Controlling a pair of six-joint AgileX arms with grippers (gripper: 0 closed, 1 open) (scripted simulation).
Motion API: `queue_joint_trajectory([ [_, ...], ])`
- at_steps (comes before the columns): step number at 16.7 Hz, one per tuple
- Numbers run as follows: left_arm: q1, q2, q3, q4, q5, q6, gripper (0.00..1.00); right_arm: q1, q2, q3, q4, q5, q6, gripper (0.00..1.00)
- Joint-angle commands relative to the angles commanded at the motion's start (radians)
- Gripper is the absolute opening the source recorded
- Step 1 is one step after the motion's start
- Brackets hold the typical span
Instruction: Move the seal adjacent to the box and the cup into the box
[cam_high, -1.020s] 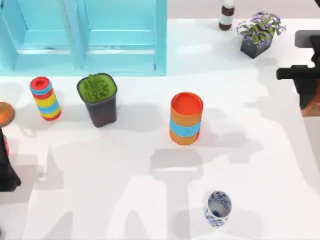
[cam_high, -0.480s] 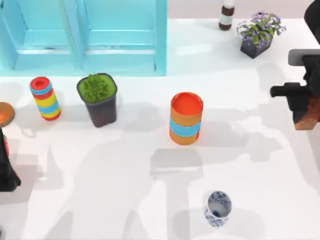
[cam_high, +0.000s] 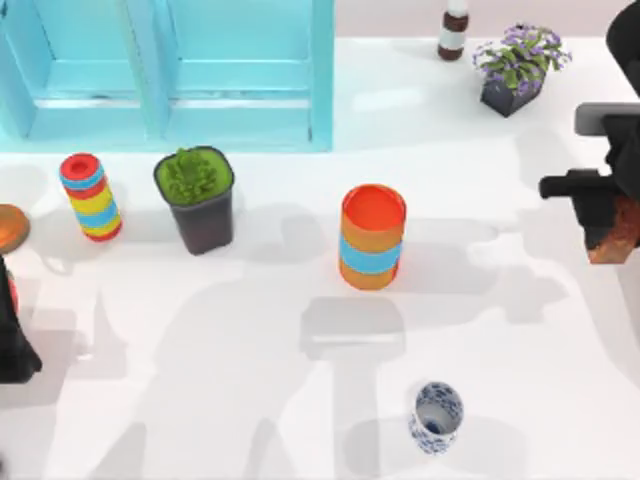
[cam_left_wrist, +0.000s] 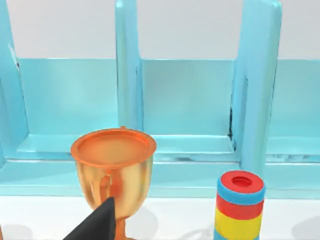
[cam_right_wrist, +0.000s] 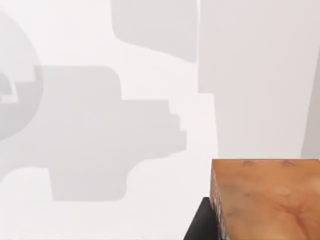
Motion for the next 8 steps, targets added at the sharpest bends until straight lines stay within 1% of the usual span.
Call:
queue_joint_trajectory([
  [8, 0.0, 0.0, 0.0, 0.0, 0.0, 0.0, 1.0, 0.0, 0.0, 0.0, 0.0, 0.0, 0.0, 0.83],
])
